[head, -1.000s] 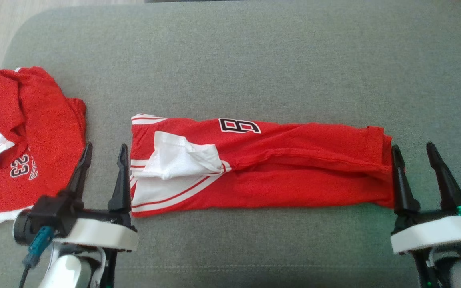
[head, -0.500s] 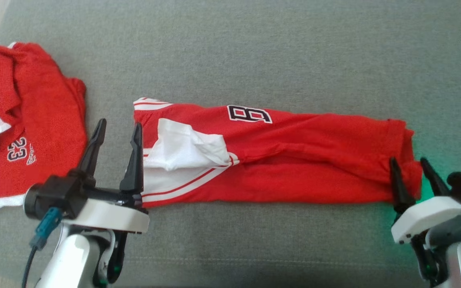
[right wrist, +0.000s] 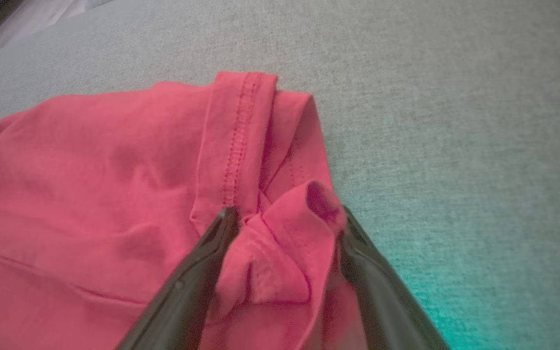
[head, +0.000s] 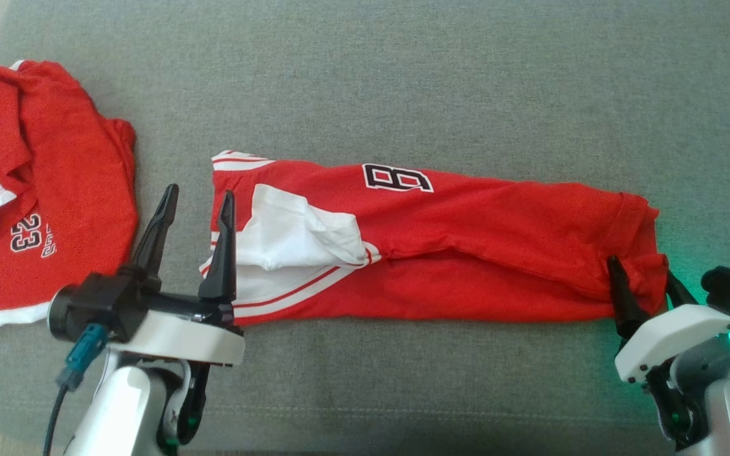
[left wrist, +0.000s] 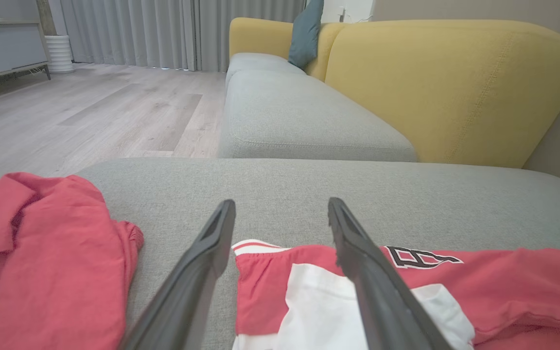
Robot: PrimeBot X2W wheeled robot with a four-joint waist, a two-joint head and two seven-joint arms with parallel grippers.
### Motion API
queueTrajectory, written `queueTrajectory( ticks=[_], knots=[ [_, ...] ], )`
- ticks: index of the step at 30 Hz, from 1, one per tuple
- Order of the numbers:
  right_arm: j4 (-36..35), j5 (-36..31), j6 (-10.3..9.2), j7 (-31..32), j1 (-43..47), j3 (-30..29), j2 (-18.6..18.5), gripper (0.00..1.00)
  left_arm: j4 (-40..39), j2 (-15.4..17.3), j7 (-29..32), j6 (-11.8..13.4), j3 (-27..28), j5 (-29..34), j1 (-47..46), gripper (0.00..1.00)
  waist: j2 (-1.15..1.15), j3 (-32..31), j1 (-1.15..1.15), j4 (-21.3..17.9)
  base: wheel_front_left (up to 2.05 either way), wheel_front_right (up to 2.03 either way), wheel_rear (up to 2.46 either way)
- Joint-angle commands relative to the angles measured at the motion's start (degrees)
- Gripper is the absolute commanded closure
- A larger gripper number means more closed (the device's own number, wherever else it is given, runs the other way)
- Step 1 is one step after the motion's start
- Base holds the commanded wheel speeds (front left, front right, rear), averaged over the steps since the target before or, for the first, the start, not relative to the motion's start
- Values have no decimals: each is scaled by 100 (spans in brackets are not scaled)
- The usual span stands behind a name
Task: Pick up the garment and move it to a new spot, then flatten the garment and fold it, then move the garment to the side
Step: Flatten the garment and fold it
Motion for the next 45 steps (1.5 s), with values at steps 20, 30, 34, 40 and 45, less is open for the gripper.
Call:
queueTrajectory(
  ticks=[20, 30, 34, 40, 45],
  knots=[
    [-820, 534, -4, 155, 232, -887, -543, 100, -83, -133, -69, -186, 400, 268, -96, 0, 0, -281, 0, -87, 0, 0, 0],
    [-2189, 768, -4, 1029, 110, -318, -221, 100, -51, -182, -69, -198, 449, 305, 37, 0, 0, -504, 0, -169, 0, 0, 0],
    [-2562, 952, -4, 1307, -64, 330, 15, 100, -44, -200, -69, -193, 446, 310, 54, 0, 0, -559, 0, -183, 0, 0, 0],
    [-2222, 1910, -4, 1031, -292, 1837, 134, 100, -16, -206, -69, -222, 415, 313, 36, 0, 0, -586, 0, -46, 0, 0, 0],
    [-1312, 2983, -4, 92, -620, 3006, 137, 100, 34, -221, -69, -251, 361, 317, 11, 0, 0, -543, 0, 168, 0, 0, 0]
  ],
)
